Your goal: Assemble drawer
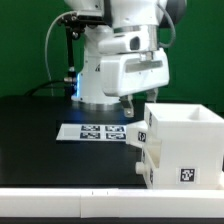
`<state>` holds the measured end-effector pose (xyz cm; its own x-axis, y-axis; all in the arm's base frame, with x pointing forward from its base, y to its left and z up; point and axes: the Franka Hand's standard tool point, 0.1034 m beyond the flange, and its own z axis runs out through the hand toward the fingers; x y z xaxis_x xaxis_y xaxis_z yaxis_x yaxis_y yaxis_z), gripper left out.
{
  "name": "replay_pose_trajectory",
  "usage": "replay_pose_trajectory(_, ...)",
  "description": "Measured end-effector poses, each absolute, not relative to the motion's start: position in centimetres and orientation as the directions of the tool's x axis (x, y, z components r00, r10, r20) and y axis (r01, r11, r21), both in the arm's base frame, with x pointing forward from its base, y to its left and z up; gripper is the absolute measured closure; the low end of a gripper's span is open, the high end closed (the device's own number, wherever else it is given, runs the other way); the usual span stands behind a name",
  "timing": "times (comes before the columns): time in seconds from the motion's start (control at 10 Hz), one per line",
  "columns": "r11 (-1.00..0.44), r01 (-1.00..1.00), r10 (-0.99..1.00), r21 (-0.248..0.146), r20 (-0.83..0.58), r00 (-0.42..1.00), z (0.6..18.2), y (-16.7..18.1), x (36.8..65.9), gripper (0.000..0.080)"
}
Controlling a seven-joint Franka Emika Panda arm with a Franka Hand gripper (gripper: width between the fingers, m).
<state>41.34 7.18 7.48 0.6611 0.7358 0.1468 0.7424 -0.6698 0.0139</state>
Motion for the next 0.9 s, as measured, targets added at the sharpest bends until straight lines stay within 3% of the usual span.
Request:
replay_pose_trajectory(0.5, -0.666, 0.746, 0.739, 0.016, 0.152, 0.656, 7.2, 7.9, 40.9, 0.0151)
replay_pose_trajectory(0.9, -0.687, 0.727, 0.716, 0.003, 0.170, 0.677, 6.7, 11.9, 38.4, 0.0151)
